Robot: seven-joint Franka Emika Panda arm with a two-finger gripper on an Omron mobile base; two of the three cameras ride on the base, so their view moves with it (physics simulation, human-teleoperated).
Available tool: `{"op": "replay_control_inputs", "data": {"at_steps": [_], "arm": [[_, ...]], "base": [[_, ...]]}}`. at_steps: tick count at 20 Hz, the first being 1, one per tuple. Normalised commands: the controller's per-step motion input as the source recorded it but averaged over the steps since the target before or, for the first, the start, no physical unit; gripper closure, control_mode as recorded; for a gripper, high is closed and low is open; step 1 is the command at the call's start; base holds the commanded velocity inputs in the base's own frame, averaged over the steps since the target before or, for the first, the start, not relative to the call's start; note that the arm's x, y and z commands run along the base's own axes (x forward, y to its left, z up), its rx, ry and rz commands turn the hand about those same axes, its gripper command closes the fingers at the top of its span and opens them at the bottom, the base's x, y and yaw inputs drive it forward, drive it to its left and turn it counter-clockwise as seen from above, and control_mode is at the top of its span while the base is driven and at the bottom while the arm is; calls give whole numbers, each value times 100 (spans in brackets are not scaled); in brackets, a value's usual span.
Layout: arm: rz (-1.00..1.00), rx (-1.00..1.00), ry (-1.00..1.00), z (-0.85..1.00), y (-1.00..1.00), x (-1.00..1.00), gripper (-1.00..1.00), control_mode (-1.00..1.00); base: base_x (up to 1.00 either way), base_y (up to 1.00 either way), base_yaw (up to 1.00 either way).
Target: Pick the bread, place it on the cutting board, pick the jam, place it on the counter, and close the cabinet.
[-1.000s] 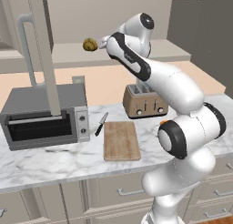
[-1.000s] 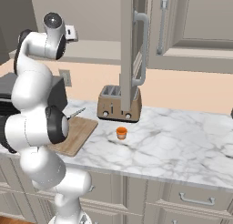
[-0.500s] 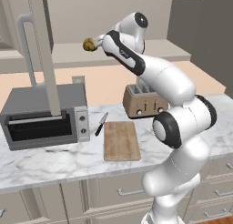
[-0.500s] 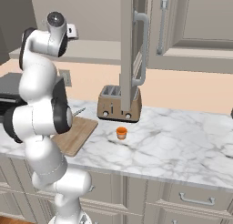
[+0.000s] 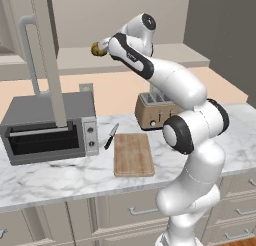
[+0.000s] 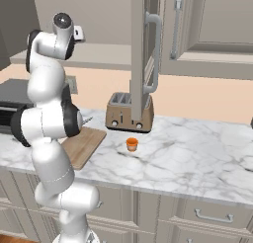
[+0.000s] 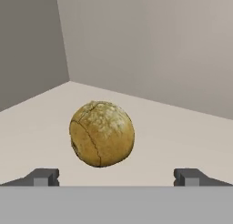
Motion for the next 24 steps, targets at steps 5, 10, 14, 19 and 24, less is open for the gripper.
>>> {"op": "replay_control_inputs", "data": {"at_steps": [5, 10, 14, 19, 24], "arm": [[3, 0, 0, -14, 17, 17, -100, -100], [2, 0, 0, -3, 6, 16, -100, -100], [2, 0, 0, 0, 1, 18, -100, -100], [3, 0, 0, 0, 7, 6, -100, -100], [5, 0, 0, -2, 23, 0, -100, -100]], "base": [[0, 0, 0], [0, 0, 0], [0, 0, 0], [0, 0, 0], [0, 0, 0]]}}
